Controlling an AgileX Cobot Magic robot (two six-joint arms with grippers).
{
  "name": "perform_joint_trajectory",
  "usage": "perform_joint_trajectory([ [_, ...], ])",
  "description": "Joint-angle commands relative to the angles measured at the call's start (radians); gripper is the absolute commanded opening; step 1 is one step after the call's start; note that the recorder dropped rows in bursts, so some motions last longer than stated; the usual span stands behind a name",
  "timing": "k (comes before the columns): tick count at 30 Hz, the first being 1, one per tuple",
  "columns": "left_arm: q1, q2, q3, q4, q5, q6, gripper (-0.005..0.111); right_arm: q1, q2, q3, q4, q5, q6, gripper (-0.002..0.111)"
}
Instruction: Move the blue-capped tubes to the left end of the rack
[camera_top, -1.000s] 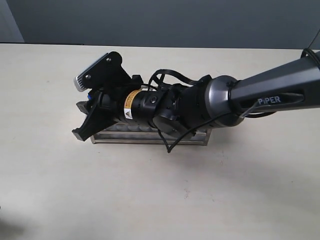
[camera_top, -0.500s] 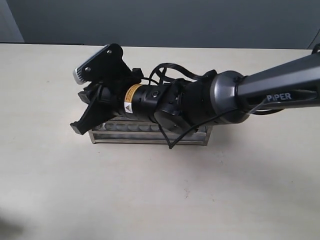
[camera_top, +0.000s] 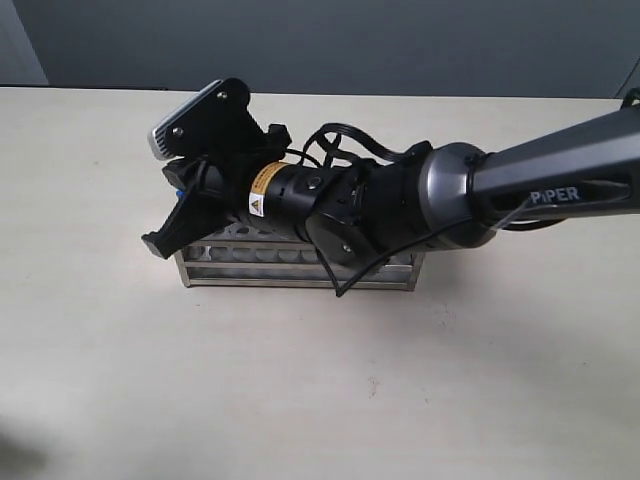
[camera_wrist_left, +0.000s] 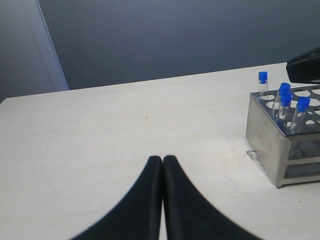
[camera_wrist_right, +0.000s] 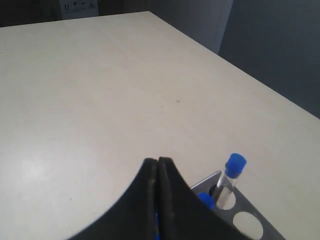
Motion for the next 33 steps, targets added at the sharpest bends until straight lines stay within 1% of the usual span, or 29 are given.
perform_joint_trajectory([
  [1, -0.004, 0.003, -0.005, -0.005, -0.008, -0.001, 0.001, -0.002, 0.02, -0.004, 0.006, -0.011, -0.009, -0.001],
  [15, -0.004, 0.003, -0.005, -0.005, -0.008, -0.001, 0.001, -0.002, 0.07, -0.024, 0.018, -0.018, -0.009, -0.001],
  [19, -0.004, 0.003, -0.005, -0.005, -0.008, -0.001, 0.001, -0.002, -0.036, -0.024, 0.018, 0.03, -0.043, -0.001],
  [20, -0.004, 0.003, -0.005, -0.005, -0.008, -0.001, 0.001, -0.002, -0.105, -0.024, 0.048, 0.077, -0.109, -0.001],
  [21, -0.004, 0.003, -0.005, -0.005, -0.008, -0.001, 0.001, -0.002, -0.142, -0.024, 0.099, 0.098, -0.153, -0.001],
  [22, -0.004, 0.003, -0.005, -0.005, -0.008, -0.001, 0.001, -0.01, -0.221, -0.024, 0.254, 0.141, -0.235, -0.001],
  [23, -0.004, 0.003, -0.005, -0.005, -0.008, -0.001, 0.001, -0.014, -0.253, -0.021, 0.319, 0.149, -0.274, -0.001],
  [25, -0.004, 0.003, -0.005, -0.005, -0.008, -0.001, 0.001, -0.075, -0.393, 0.026, 0.634, 0.138, -0.53, -0.001],
  [26, -0.004, 0.003, -0.005, -0.005, -0.008, -0.001, 0.001, -0.11, -0.438, 0.044, 0.75, 0.173, -0.638, -0.001],
  [27, -0.004, 0.003, -0.005, -0.005, -0.008, -0.001, 0.001, -0.154, -0.499, 0.074, 0.922, 0.256, -0.783, -0.001],
  [28, -0.004, 0.003, -0.005, -0.005, -0.008, -0.001, 0.001, -0.205, -0.556, 0.111, 1.064, 0.329, -0.881, -0.001],
  [29, -0.004, 0.003, -0.005, -0.005, -0.008, -0.001, 0.001, -0.26, -0.624, 0.17, 1.158, 0.397, -0.945, -0.001],
  [30, -0.004, 0.003, -0.005, -0.005, -0.008, -0.001, 0.001, -0.293, -0.676, 0.222, 1.184, 0.414, -0.971, -0.001],
  [31, -0.004, 0.003, -0.005, -0.005, -0.008, -0.001, 0.001, -0.326, -0.746, 0.296, 1.184, 0.379, -0.975, -0.001],
  [32, -0.004, 0.003, -0.005, -0.005, -0.008, -0.001, 0.001, -0.342, -0.78, 0.331, 1.184, 0.343, -0.975, -0.001],
  [33, -0.004, 0.003, -0.005, -0.005, -0.008, -0.001, 0.001, -0.375, -0.857, 0.415, 1.198, 0.249, -0.976, -0.001],
])
